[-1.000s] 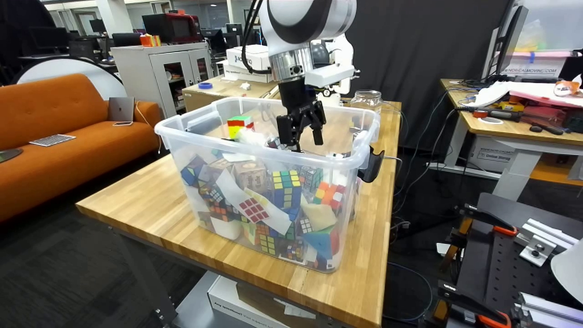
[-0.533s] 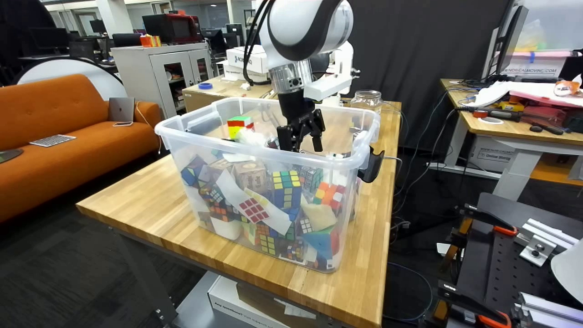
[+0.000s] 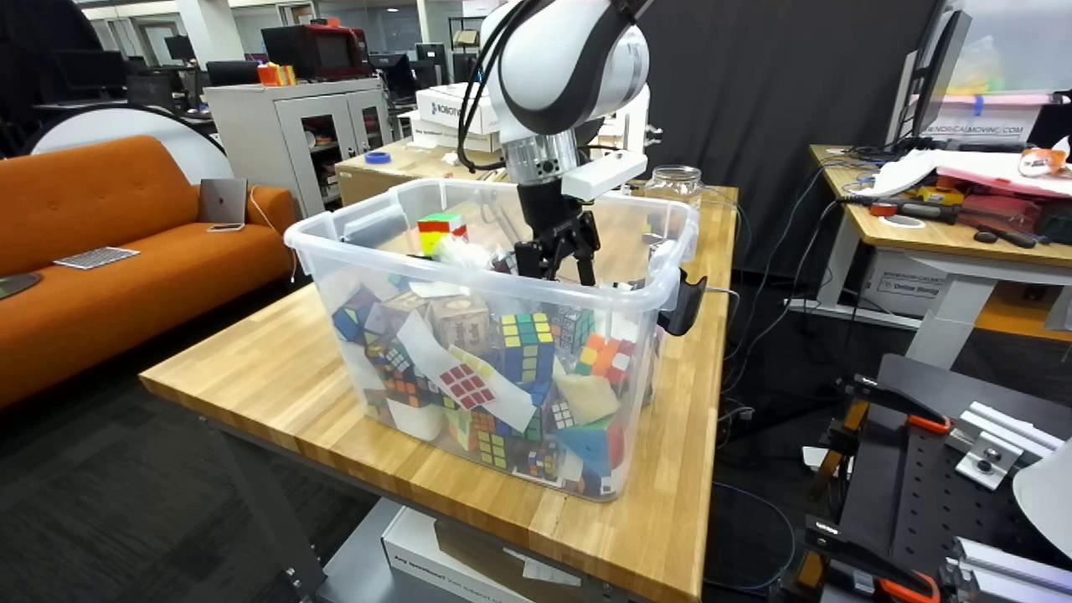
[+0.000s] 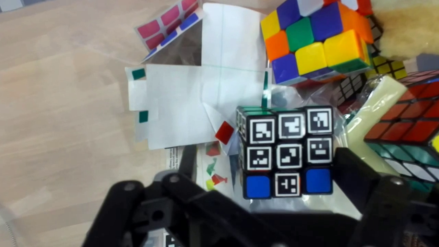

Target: Pick a cube from the jar and place it on the table then turn off the lamp

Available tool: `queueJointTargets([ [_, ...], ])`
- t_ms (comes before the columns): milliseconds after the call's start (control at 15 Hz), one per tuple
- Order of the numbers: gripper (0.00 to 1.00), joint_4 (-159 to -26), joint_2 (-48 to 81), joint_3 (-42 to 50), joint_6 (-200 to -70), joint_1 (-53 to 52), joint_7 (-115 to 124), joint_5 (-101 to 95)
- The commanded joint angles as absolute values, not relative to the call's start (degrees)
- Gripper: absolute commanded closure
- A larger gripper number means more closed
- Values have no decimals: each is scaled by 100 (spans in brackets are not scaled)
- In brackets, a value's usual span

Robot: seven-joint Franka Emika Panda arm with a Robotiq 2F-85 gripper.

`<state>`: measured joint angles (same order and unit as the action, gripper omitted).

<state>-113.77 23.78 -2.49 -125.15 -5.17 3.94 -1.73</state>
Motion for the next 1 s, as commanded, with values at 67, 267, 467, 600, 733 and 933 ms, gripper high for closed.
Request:
queueJointTargets([
  [67, 0, -11168, 2646, -331, -12466, -460, 104, -86],
  [267, 0, -11110, 2786, -341, -12438, -456, 51, -80],
  [467, 26, -11075, 2849, -335, -12475, -444, 49, -65],
  [600, 31, -11088, 2819, -328, -12510, -448, 84, -59],
  [733, 45, -11094, 2778, -325, -12516, -454, 94, -65],
  [933, 63, -11065, 2746, -327, -12495, -481, 143, -64],
])
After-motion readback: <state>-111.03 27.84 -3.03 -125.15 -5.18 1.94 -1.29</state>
